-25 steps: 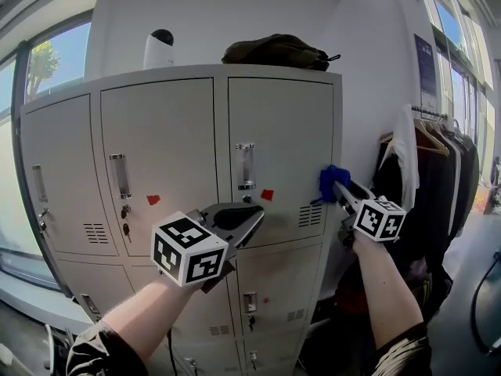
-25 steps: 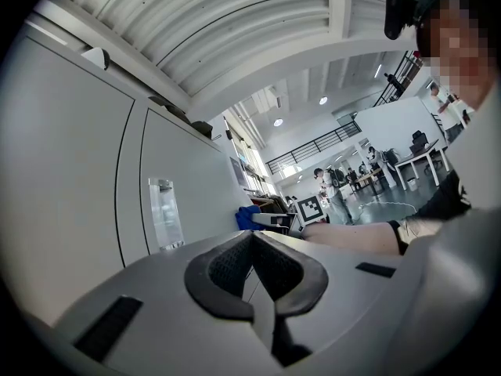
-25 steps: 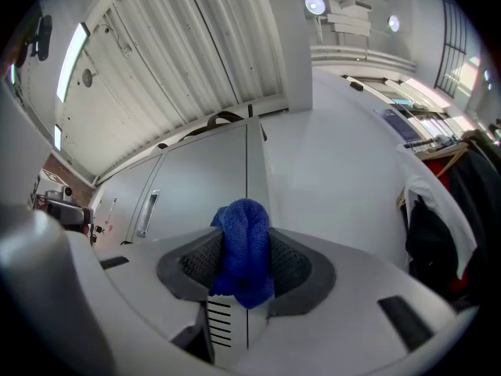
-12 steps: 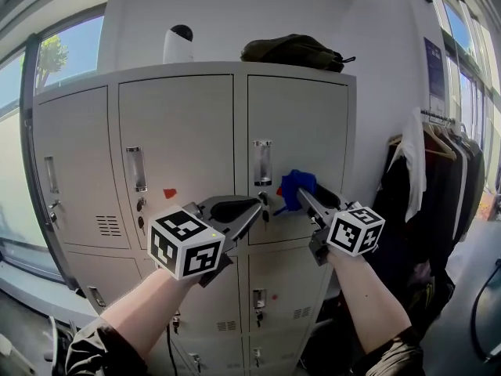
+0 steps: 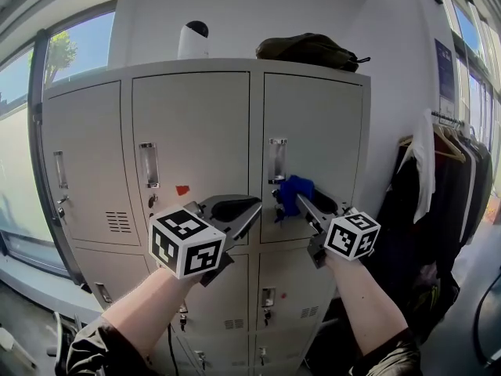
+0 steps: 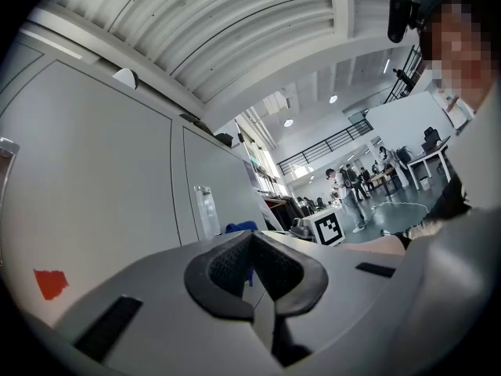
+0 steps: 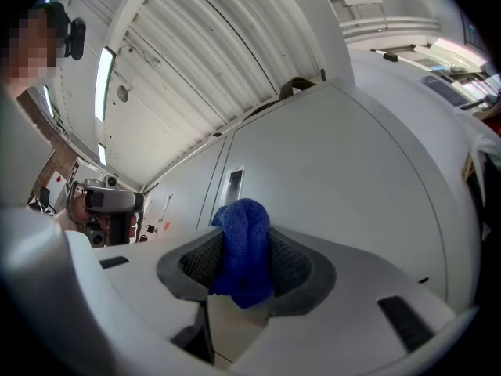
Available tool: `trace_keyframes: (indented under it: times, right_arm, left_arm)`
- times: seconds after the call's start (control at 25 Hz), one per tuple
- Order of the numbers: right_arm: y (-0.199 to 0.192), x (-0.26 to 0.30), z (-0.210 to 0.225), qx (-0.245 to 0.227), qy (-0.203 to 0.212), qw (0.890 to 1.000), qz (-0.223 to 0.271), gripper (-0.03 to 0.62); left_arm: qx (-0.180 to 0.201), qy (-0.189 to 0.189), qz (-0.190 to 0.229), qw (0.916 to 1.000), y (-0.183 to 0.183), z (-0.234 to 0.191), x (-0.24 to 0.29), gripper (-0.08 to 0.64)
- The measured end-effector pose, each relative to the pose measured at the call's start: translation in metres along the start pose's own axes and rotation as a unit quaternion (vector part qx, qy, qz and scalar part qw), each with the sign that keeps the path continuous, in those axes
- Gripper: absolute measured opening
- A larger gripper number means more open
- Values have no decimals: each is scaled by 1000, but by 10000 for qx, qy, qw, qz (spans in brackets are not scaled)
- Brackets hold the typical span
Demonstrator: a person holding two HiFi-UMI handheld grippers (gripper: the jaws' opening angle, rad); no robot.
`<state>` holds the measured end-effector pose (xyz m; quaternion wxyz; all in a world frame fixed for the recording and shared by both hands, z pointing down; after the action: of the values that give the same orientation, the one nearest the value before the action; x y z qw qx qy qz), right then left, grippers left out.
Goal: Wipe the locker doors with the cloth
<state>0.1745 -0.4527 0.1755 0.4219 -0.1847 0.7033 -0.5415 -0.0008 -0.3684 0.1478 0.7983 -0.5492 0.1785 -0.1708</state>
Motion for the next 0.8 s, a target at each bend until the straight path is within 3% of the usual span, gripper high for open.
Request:
trace_keyframes:
  times: [0.24,0.8]
  right_arm:
    - [-3,-21,26,19,-240,9997,-9,155]
    - [1,-93,127,124,-1414,9899,-2,155]
  left_arm:
    - [12,-140,-26,9999,-4,5,15,6]
    - [7,-370,-136,9992,-18,11,51,8]
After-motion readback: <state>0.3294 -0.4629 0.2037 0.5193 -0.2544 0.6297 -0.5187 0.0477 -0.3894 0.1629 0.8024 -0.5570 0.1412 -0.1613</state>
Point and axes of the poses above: the fingertips, and each gripper's own axes: x forward along the fingers, z to its right, y out of its top, the point moved 5 cm from there along -x, backward along the fingers, and after that the axes turned 4 degrees about -y, right-handed, at the moved point
